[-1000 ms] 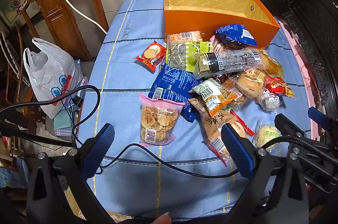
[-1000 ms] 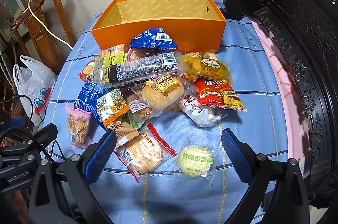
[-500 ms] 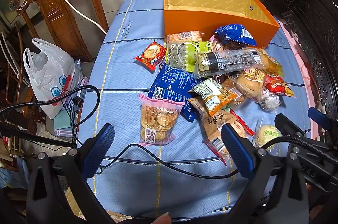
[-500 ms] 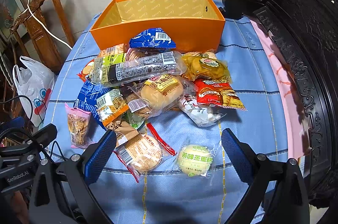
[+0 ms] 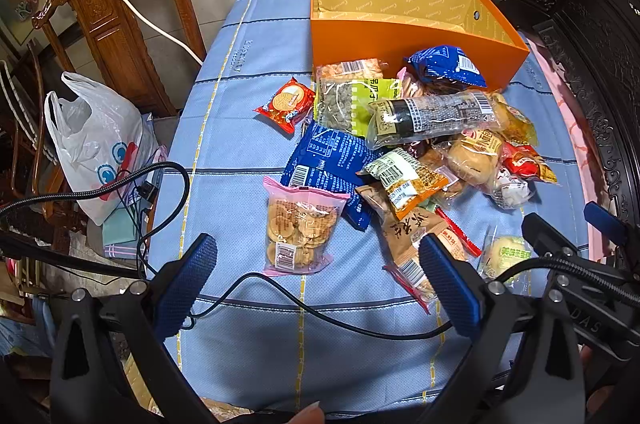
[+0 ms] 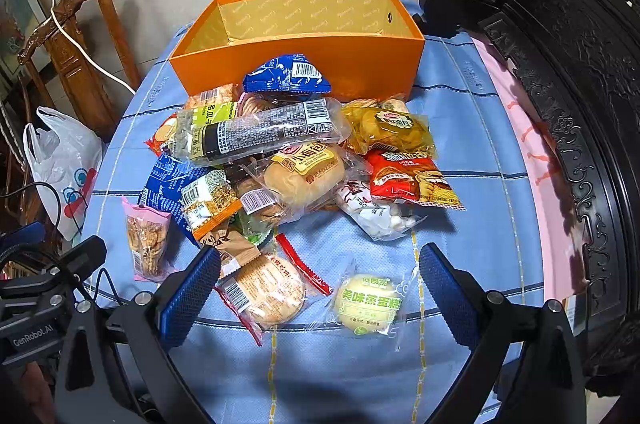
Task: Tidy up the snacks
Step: 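Grasp the blue snack bag with the left tool while the right tool grasps the green-wrapped cake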
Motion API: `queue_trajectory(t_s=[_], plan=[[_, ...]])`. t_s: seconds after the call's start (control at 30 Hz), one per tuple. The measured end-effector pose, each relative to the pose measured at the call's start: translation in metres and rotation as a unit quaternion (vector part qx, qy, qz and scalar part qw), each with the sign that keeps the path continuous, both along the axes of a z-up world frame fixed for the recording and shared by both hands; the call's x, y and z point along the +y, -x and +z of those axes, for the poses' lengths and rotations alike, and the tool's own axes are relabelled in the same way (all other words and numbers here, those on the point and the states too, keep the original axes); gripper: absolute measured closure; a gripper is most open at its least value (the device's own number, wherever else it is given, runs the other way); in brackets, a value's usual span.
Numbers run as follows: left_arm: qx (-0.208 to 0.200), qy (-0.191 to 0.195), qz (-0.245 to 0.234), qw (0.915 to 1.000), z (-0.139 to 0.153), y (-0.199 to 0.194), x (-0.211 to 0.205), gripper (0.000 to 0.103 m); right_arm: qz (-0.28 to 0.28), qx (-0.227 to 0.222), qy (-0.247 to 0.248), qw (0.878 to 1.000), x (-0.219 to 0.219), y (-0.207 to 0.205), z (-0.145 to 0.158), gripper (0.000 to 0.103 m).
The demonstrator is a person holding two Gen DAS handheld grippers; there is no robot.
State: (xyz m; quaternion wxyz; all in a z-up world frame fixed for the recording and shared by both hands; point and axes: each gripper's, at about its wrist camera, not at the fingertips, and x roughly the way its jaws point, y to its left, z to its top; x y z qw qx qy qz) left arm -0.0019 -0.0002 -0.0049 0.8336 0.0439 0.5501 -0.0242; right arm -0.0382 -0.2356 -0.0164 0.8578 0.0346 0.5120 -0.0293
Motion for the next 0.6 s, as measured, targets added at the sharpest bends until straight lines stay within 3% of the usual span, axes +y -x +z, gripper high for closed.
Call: queue_trajectory(t_s=[0.23, 0.4, 0.53, 0.6], plan=[[0.002, 0.009, 0.004, 1.0, -0.002, -0.003, 0.006, 0.004, -0.013, -0.005, -0.006, 1.0, -0.01, 0.0, 0.001, 0.004], [-0.038, -0.002, 0.01, 0.9992, -0.014, -0.024, 0.025, 0.004, -0.045, -0.023, 0.004, 0.999, -0.057, -0.004, -0.023, 0.003], [-0.01, 0.036, 0.015, 0.9992, -0.037, -0.05, 0.027, 0.004, -0.049, -0.032, -0.005, 0.998, -0.079, -0.005, -0.041, 0.003], [0.0, 0.031, 0.003, 0.9995, -0.048, -0.06, 0.016, 0.004, -0.027, -0.028, -0.006, 0.999, -0.075, -0.01, -0.047, 0.003]])
